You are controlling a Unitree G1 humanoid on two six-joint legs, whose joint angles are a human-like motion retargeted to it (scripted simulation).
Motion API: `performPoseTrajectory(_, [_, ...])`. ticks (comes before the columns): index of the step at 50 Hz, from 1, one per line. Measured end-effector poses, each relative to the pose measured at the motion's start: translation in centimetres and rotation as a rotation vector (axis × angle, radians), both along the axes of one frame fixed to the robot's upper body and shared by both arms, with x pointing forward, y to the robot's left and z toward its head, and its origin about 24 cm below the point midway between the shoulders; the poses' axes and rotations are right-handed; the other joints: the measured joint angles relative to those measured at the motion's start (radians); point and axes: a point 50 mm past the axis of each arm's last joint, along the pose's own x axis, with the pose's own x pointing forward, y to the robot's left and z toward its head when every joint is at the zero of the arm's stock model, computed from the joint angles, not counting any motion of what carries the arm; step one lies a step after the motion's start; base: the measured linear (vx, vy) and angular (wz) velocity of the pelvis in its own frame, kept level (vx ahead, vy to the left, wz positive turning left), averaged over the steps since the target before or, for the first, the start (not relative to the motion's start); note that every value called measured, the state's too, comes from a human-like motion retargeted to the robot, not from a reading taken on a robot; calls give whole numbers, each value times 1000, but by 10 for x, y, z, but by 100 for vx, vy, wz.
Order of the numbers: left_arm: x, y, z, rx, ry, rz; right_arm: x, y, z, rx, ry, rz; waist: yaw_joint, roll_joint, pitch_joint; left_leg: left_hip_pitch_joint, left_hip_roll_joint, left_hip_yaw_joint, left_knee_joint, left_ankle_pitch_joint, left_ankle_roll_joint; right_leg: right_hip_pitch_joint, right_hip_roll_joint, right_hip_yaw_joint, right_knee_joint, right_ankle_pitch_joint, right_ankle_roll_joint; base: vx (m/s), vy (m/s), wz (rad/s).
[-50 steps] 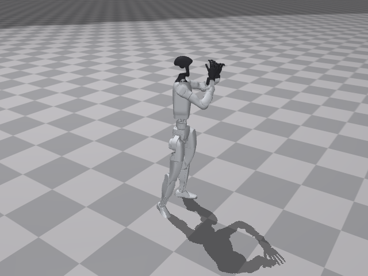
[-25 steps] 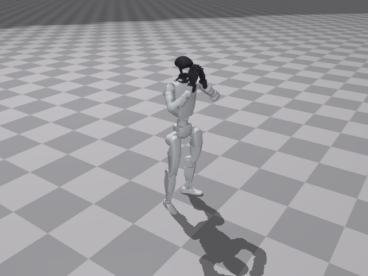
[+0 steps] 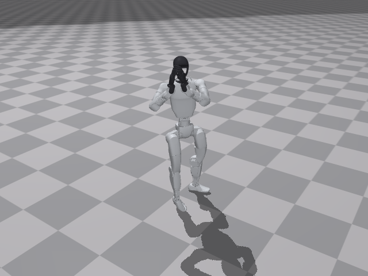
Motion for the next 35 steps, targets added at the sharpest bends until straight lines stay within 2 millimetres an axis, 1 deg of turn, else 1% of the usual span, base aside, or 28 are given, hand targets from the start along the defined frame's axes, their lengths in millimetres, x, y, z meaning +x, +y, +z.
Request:
performPoseTrajectory(2, [1, -11, -2, 20, 30, -31, 2, 4, -2, -15, 13, -2, -7, -1, -2, 5, 2, 14, 6, -1, 3, 2, 5, 13, -4, 4, 0, 1, -7, -40])
performPoseTrajectory(3, [1, -14, -2, 25, 39, -41, 5, 1, -2, -30, 14, -37, -5, 4, -1, 7, 5, 20, 9, -2, 4, 3, 8, 16, -6, 7, 0, 1, -7, -36])
performPoseTrajectory(5, [3, -13, -2, 55, 34, -38, 9, -7, -2, -89, 32, -86, -1, 10, 2, 12, 9, 33, 15, -3, 5, 4, 13, 28, -9, 11, 0, 1, -6, -37])
performPoseTrajectory(7, [8, -4, -2, 66, 24, -10, 11, -17, -1, -100, 40, -118, -2, 12, 5, 17, 12, 46, 19, -4, 6, 6, 19, 39, -12, 15, 0, 1, -6, -36])
performPoseTrajectory(8, [10, 2, -2, 52, 23, 6, 11, -23, -1, -72, 36, -133, -4, 12, 6, 20, 13, 52, 21, -3, 6, 7, 22, 44, -14, 17, 0, 1, -6, -34])
performPoseTrajectory(10, [16, 14, -5, 23, 36, 46, 11, -31, -1, 44, 38, -115, -26, -1, 5, 27, 11, 64, 21, -1, 9, 10, 23, 58, -17, 19, 0, 0, -5, -31])
performPoseTrajectory(11, [15, 11, -5, 9, 65, 17, 11, -32, 1, 54, 37, -131, -22, 2, 5, 29, 13, 67, 21, -1, 9, 11, 26, 58, -18, 22, 0, 0, -4, -23])
performPoseTrajectory(12, [14, 6, -6, 8, 87, -12, 12, -31, 2, 53, 39, -135, -20, 2, 6, 32, 15, 71, 22, -2, 10, 13, 29, 60, -20, 25, 0, 0, -3, -21])
performPoseTrajectory(15, [7, -16, -7, 57, 110, -76, 10, -6, -1, -6, 56, -57, -24, -11, 14, 41, 12, 82, 20, -2, 13, 18, 29, 73, -25, 26, 0, 0, -1, -14])
performPoseTrajectory(17, [7, -17, -6, 53, 100, -72, 9, -2, -2, -1, 42, -50, -27, -12, 18, 43, 12, 84, 20, -1, 14, 20, 30, 74, -26, 28, 0, 0, 0, 0])
performPoseTrajectory(18, [8, -15, -7, 64, 88, -59, 9, -3, -2, -15, 37, -61, -28, -12, 20, 44, 12, 84, 20, -1, 14, 21, 31, 74, -26, 29, 0, 0, 0, 0])
performPoseTrajectory(20, [12, -3, -6, 77, 67, -23, 11, -8, -2, -46, 35, -91, -27, -11, 24, 44, 13, 82, 21, -1, 13, 22, 30, 72, -26, 29, 0, 0, 0, 0])
performPoseTrajectory(23, [19, 14, -7, 21, 80, 36, 14, -23, -3, 29, 45, -126, -22, -14, 29, 39, 12, 71, 24, -3, 14, 22, 25, 62, -24, 26, 0, -1, 1, 15])
performPoseTrajectory(25, [20, 8, -10, 0, 136, -9, 16, -29, -5, 54, 60, -158, -1, -11, 18, 29, 16, 58, 30, -6, 13, 19, 23, 46, -21, 25, 0, -2, 3, 31])
performPoseTrajectory(28, [17, -11, -15, 77, 166, -58, 14, -8, -11, -3, 57, -116, 7, -31, 24, 23, 12, 40, 34, -10, 15, 21, 12, 33, -16, 16, 0, -2, 6, 33])
performPoseTrajectory(30, [16, -14, -17, 85, 151, -55, 11, -2, -14, -17, 25, -124, 15, -38, 25, 14, 11, 21, 38, -12, 14, 20, 4, 17, -10, 10, 0, -2, 7, 49])
performPoseTrajectory(32, [17, -6, -18, 78, 130, -28, 11, -8, -15, -33, 32, -130, 28, -37, 25, 1, 10, -4, 45, -16, 15, 17, -7, -4, -1, 2, 0, -2, 9, 62])
performPoseTrajectory(33, [19, 1, -18, 56, 137, -28, 13, -16, -15, -33, 45, -149, 41, -34, 21, -9, 11, -19, 50, -18, 14, 13, -12, -18, 5, -2, 0, -2, 11, 71])
performPoseTrajectory(35, [27, 19, -19, 6, 161, 23, 16, -28, -16, 68, 76, -151, 45, -48, 13, -21, 3, -44, 54, -22, 14, 10, -30, -38, 15, -15, 0, -1, 14, 70])
